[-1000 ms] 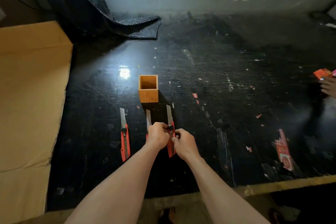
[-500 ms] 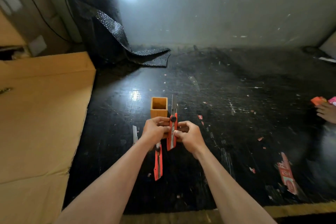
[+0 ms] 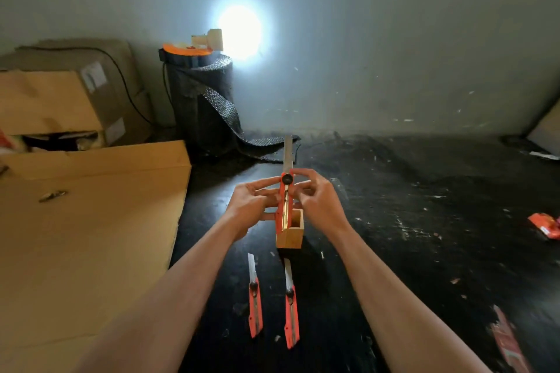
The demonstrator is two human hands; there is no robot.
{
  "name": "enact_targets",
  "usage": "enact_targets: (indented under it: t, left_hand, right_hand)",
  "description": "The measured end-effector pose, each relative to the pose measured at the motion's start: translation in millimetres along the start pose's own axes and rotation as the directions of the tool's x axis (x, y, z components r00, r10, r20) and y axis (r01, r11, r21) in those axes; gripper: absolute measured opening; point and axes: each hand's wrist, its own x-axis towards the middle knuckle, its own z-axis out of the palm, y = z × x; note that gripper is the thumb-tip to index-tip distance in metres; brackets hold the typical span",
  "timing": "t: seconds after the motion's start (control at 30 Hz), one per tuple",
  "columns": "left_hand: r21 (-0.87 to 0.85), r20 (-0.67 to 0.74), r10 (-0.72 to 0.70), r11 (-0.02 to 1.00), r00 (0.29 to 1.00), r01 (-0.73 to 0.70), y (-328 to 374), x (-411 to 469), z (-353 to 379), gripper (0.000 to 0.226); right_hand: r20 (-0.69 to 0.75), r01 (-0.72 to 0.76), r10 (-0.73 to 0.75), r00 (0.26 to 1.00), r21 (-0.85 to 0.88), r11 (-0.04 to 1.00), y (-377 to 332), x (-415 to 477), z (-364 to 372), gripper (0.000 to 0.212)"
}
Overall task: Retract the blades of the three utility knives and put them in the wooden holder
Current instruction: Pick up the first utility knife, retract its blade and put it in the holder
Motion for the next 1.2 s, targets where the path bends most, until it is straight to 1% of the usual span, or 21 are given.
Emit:
enact_targets:
  t: [0.1,0.2,0.53,0.73,0.87,1.07,1.2]
  left_hand:
    - [-0.009,0.007,0.050,0.999,0.999,-0.050,16,-3,1,0.039]
    - [-0.041,0.003,0.074,0.996,0.997,-0.074,27,0,2,0.039]
    - [-0.088,-0.034,0.058,0.994,0.998,-0.061,49,19,8,0.038]
    - [-0.101,-0.055,0.042,0.994,0.998,-0.048,53,29,12,0.038]
    - [-0.091,-0.093,0.036,0.995,0.995,-0.044,52,36,15,0.037]
    - [-0.042,-0.129,0.065,0.997,0.990,-0.071,54,43,22,0.037]
    - [-0.047,-0.134,0.066,0.996,0.989,-0.073,54,48,26,0.038]
  right_hand:
    - [-0.026,0.061,-0.067,0.997,-0.173,0.983,-19,14,-3,0.027]
    - [-0.038,0.092,-0.104,0.994,-0.236,0.967,-31,24,-7,0.024]
    - [0.022,0.149,-0.148,0.989,-0.258,0.955,-37,33,-22,0.019]
    - [0.051,0.136,-0.128,0.991,-0.235,0.962,-29,32,-29,0.017]
    - [0.072,0.114,-0.099,0.993,-0.260,0.959,-21,31,-32,0.018]
    - [0.089,0.101,-0.079,0.993,-0.272,0.957,-12,30,-37,0.017]
    - [0.098,0.099,-0.073,0.993,-0.304,0.947,-9,31,-41,0.017]
